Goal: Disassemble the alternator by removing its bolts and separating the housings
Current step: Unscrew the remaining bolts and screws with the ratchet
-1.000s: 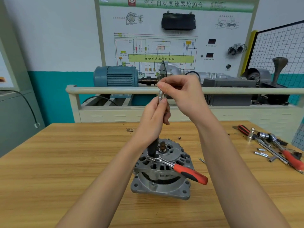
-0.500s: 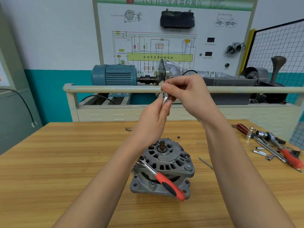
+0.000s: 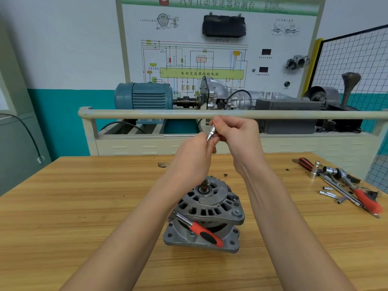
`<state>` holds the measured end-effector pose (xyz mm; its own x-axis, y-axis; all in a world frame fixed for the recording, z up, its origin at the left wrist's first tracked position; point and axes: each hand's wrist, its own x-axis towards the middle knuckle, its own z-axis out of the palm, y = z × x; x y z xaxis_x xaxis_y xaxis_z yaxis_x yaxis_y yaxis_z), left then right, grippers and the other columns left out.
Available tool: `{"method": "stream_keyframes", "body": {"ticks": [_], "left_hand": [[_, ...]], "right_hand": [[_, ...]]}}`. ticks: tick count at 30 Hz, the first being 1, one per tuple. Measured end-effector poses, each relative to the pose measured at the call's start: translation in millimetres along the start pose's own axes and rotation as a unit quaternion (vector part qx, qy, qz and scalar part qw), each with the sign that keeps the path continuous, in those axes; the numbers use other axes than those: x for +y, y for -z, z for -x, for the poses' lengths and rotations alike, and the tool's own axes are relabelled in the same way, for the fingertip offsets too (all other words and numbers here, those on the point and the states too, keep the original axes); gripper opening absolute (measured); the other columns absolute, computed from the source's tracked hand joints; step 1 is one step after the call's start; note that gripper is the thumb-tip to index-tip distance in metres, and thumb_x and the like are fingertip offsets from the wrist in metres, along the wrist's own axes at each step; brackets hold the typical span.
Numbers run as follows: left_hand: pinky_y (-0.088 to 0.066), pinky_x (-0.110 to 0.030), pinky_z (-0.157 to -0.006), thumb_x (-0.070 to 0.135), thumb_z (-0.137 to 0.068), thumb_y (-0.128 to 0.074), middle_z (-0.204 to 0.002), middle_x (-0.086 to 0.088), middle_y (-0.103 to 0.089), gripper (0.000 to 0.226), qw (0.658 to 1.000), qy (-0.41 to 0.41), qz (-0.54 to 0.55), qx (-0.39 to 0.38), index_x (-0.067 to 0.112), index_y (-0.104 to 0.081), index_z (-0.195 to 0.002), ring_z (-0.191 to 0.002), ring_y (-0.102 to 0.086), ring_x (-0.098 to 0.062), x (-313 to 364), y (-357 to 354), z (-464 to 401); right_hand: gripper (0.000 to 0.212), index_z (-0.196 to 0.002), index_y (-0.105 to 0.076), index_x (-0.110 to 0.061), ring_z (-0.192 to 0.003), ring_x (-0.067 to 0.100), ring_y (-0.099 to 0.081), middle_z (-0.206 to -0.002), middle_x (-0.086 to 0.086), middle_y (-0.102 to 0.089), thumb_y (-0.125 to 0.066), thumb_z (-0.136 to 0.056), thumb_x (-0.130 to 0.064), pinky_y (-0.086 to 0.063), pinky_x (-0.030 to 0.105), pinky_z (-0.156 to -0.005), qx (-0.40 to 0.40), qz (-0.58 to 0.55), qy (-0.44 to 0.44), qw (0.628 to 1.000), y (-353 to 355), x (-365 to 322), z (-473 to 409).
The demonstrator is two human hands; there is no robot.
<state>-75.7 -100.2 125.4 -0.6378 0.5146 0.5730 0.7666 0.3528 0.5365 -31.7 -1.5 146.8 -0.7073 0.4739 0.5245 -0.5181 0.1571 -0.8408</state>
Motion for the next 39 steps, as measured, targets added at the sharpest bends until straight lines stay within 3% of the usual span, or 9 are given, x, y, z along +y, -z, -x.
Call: {"method": "stream_keyframes", "body": {"ticks": [8, 13, 16, 20, 27, 29, 33, 36, 39], "left_hand": [[-0.03, -0.026, -0.05, 0.031, -0.103, -0.038, -0.062, 0.008, -0.047, 0.033, 1.0, -0.013, 0.02, -0.019, 0.026, -0.044, -0.071, -0.054, -0.043, -0.007, 6.5, 1.3, 0.9], [-0.025, -0.02, -0.037, 0.029, -0.104, -0.038, -0.052, 0.004, -0.037, 0.035, 0.973, 0.092, 0.202, -0.055, 0.013, -0.048, -0.075, -0.033, -0.029, -0.004, 5.3, 7.6, -4.5], [-0.022, -0.017, -0.035, 0.031, -0.104, -0.038, -0.046, 0.008, -0.034, 0.031, 0.921, 0.199, 0.332, -0.039, 0.012, -0.047, -0.081, -0.034, -0.026, -0.006, -1.1, 23.8, -12.3], [-0.022, -0.016, -0.031, 0.032, -0.104, -0.039, -0.045, 0.009, -0.029, 0.032, 0.793, 0.318, 0.52, -0.015, 0.013, -0.047, -0.079, -0.033, -0.025, -0.004, -10.7, 49.4, -22.3], [-0.022, -0.015, -0.028, 0.032, -0.104, -0.038, -0.043, 0.006, -0.029, 0.046, 0.571, 0.336, 0.749, -0.02, 0.007, -0.048, -0.067, -0.026, -0.027, -0.007, 4.4, 58.7, -29.7], [-0.023, -0.015, -0.028, 0.031, -0.104, -0.036, -0.043, 0.006, -0.029, 0.048, 0.545, 0.329, 0.771, 0.019, 0.008, -0.047, -0.064, -0.026, -0.028, -0.007, 7.8, 57.6, -34.1], [-0.023, -0.014, -0.028, 0.017, -0.104, -0.028, -0.038, 0.003, -0.03, 0.044, 0.564, 0.312, 0.754, 0.125, 0.015, -0.038, -0.061, -0.024, -0.027, -0.008, 9.9, 56.2, -40.4], [-0.025, -0.011, -0.03, 0.016, -0.101, -0.03, -0.046, 0.001, -0.032, 0.035, 0.478, 0.361, 0.783, 0.169, 0.012, -0.039, -0.067, -0.022, -0.028, -0.011, 6.6, 57.3, -39.2], [-0.038, -0.014, -0.037, 0.007, -0.098, -0.032, -0.052, -0.002, -0.039, 0.027, 0.511, 0.364, 0.76, 0.168, 0.012, -0.04, -0.073, -0.035, -0.038, -0.011, 1.0, 57.7, -36.3]], "right_hand": [[0.014, -0.079, -0.071, -0.006, -0.049, 0.009, -0.054, -0.056, 0.002, -0.058, -0.064, -0.09, -0.011, -0.044, 0.024, -0.046, 0.014, -0.065, -0.043, 0.997, 6.0, 6.4, 5.1], [0.014, -0.089, -0.072, -0.009, -0.067, 0.017, -0.059, -0.074, 0.007, -0.067, -0.06, -0.094, -0.015, -0.05, 0.027, -0.062, -0.034, -0.025, -0.038, 0.998, 4.5, 5.7, 3.5], [0.026, -0.109, -0.066, -0.021, -0.088, 0.014, -0.064, -0.099, 0.001, -0.07, -0.052, -0.097, -0.003, -0.054, 0.026, -0.079, -0.082, 0.017, 0.013, 0.996, 12.3, 4.7, 6.9], [0.063, -0.119, -0.059, -0.028, -0.108, 0.01, -0.062, -0.118, -0.003, -0.067, -0.048, -0.083, 0.023, -0.051, 0.027, -0.088, -0.222, 0.114, 0.077, 0.965, 32.2, 2.7, 16.5], [0.082, -0.14, -0.038, -0.036, -0.137, 0.001, -0.037, -0.148, -0.015, -0.042, -0.076, -0.076, -0.001, -0.036, 0.03, -0.111, -0.398, 0.14, 0.011, 0.906, 41.9, 4.2, 30.6], [0.072, -0.137, -0.042, -0.037, -0.132, 0.003, -0.045, -0.144, -0.014, -0.047, -0.076, -0.077, -0.014, -0.038, 0.031, -0.11, -0.387, 0.14, -0.006, 0.911, 43.0, 3.1, 34.7], [0.051, -0.128, -0.056, -0.021, -0.107, 0.015, -0.065, -0.118, -0.002, -0.067, -0.073, -0.08, -0.014, -0.05, 0.033, -0.097, -0.427, 0.152, -0.069, 0.889, 46.1, 2.2, 42.9], [0.029, -0.108, -0.067, -0.018, -0.09, 0.005, -0.066, -0.093, -0.014, -0.071, -0.07, -0.083, -0.003, -0.051, 0.019, -0.083, -0.389, 0.152, -0.039, 0.908, 50.9, -3.6, 43.0], [0.022, -0.1, -0.066, -0.014, -0.068, 0.004, -0.064, -0.075, -0.011, -0.069, -0.062, -0.087, 0.003, -0.049, 0.012, -0.061, -0.339, 0.103, -0.028, 0.935, 57.7, -9.8, 42.4]]}}
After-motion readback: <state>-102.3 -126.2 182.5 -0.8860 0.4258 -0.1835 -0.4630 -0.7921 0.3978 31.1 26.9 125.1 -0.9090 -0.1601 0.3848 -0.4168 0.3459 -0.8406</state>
